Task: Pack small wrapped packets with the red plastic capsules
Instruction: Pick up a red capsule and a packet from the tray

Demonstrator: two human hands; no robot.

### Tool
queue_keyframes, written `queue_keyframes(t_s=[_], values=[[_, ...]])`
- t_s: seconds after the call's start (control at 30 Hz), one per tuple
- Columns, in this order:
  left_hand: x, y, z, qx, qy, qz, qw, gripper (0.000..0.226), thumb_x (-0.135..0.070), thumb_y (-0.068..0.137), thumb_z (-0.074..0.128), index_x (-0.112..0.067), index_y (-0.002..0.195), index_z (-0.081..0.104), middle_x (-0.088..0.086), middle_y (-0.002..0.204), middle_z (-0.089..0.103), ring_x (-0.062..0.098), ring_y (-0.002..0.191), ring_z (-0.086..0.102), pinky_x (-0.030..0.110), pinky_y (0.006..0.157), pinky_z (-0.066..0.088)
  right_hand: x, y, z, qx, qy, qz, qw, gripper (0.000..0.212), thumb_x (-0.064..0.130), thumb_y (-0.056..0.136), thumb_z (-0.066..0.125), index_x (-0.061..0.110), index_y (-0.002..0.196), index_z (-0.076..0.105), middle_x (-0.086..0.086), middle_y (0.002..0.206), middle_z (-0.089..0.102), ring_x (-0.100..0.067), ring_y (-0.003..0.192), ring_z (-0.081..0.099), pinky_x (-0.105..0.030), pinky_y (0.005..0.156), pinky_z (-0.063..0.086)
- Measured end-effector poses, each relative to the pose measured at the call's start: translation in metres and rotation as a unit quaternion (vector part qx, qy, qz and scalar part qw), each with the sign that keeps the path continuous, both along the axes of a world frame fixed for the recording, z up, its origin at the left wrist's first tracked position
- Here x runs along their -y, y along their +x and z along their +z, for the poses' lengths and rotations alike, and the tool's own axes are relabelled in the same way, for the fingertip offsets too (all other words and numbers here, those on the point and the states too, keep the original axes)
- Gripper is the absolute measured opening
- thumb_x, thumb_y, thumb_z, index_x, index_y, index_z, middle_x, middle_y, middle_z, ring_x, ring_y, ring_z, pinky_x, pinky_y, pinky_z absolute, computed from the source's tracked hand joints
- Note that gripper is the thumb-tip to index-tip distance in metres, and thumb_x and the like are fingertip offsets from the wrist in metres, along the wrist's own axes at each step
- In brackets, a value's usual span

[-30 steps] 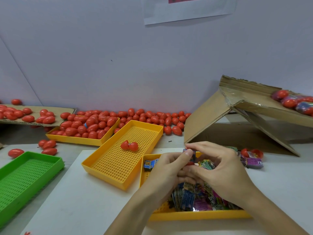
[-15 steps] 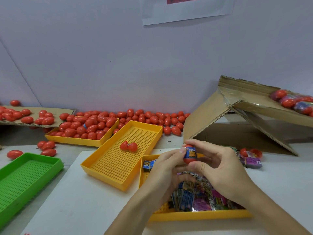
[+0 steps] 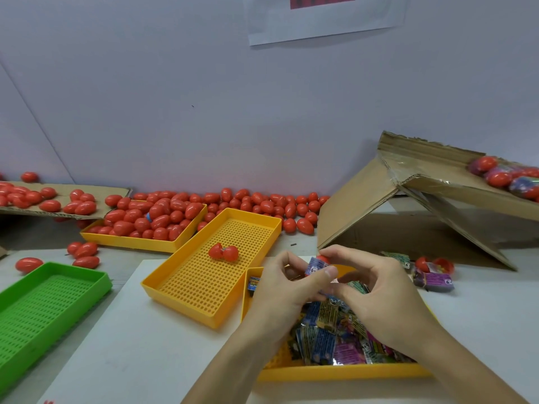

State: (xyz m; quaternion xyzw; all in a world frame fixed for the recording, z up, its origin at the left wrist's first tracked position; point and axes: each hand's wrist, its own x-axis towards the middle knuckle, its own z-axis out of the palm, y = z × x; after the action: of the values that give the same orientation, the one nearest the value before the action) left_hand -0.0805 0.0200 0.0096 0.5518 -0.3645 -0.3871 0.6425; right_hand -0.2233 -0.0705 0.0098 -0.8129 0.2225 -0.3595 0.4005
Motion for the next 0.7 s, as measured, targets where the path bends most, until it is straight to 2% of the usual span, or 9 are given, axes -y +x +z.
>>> queue_keyframes(t_s=[0.13,0.2,0.23,0.3,0.37,0.47,0.57,0.7], values=[[0.0,0.001,-0.003,0.046,0.019,0.013,0.999,0.053,-0.041,0.069,0.088,-0.009,0.094,0.055,0.006,0.085,0.075,0.023,0.083,0.074,0.028,0.074,0.059,0.0,0.0,0.001,-0.007,-0.005,-0.001,1.0,0.042,0.015,0.086,0.076,0.033,0.123,0.068,0.023,0.111,0.071,0.0,0.107,0.065,-0.029,0.088,0.059],[0.001,0.002,-0.002,0.012,0.008,0.013,1.0,0.046,-0.042,0.072,0.086,-0.01,0.094,0.061,0.012,0.088,0.075,0.03,0.087,0.074,0.038,0.081,0.059,0.0,0.0,0.002,0.011,-0.003,0.015,1.0,0.042,0.014,0.086,0.075,0.029,0.124,0.068,0.021,0.113,0.072,-0.001,0.11,0.065,-0.027,0.088,0.058],[0.0,0.002,0.0,-0.015,-0.001,0.008,1.0,0.04,-0.042,0.075,0.083,-0.01,0.093,0.067,0.015,0.09,0.075,0.031,0.088,0.073,0.038,0.08,0.059,0.0,0.0,0.002,0.027,-0.001,0.02,0.999,0.041,0.014,0.087,0.074,0.028,0.125,0.068,0.02,0.113,0.072,-0.002,0.111,0.065,-0.026,0.087,0.057],[-0.001,0.0,0.006,-0.069,-0.011,-0.002,0.998,0.028,-0.04,0.086,0.074,-0.013,0.091,0.076,0.018,0.093,0.075,0.029,0.087,0.073,0.029,0.073,0.059,0.001,0.0,0.003,0.071,0.008,0.005,0.997,0.035,0.014,0.089,0.07,0.029,0.121,0.069,0.019,0.11,0.073,-0.003,0.111,0.065,-0.02,0.085,0.056],[0.0,-0.002,0.009,-0.114,-0.008,-0.003,0.993,0.033,-0.036,0.091,0.065,-0.006,0.097,0.075,0.021,0.094,0.075,0.028,0.084,0.073,0.025,0.067,0.058,0.002,0.0,0.003,0.108,0.019,-0.018,0.994,0.033,0.014,0.09,0.066,0.034,0.116,0.068,0.02,0.105,0.073,-0.001,0.107,0.066,-0.013,0.081,0.053],[0.001,-0.003,0.009,-0.146,-0.005,-0.007,0.989,0.038,-0.032,0.095,0.058,0.003,0.108,0.066,0.021,0.093,0.074,0.027,0.082,0.073,0.025,0.065,0.057,0.004,0.001,0.003,0.127,0.033,-0.033,0.991,0.035,0.008,0.093,0.064,0.037,0.113,0.067,0.02,0.101,0.074,0.001,0.104,0.067,-0.009,0.079,0.051],[0.002,-0.002,0.008,-0.157,-0.014,0.005,0.988,0.04,-0.033,0.085,0.066,0.001,0.106,0.067,0.02,0.093,0.074,0.026,0.085,0.073,0.026,0.066,0.057,0.005,0.001,0.003,0.125,0.048,-0.038,0.99,0.035,0.008,0.094,0.063,0.038,0.111,0.067,0.021,0.1,0.074,0.001,0.103,0.068,-0.01,0.081,0.052],[0.002,-0.001,0.01,-0.172,-0.02,0.031,0.984,0.029,-0.028,0.072,0.076,-0.01,0.094,0.073,0.014,0.093,0.073,0.025,0.084,0.071,0.028,0.064,0.057,0.005,0.002,0.003,0.125,0.064,-0.044,0.989,0.033,0.007,0.095,0.062,0.035,0.11,0.069,0.017,0.097,0.075,-0.001,0.099,0.07,-0.014,0.081,0.054]])
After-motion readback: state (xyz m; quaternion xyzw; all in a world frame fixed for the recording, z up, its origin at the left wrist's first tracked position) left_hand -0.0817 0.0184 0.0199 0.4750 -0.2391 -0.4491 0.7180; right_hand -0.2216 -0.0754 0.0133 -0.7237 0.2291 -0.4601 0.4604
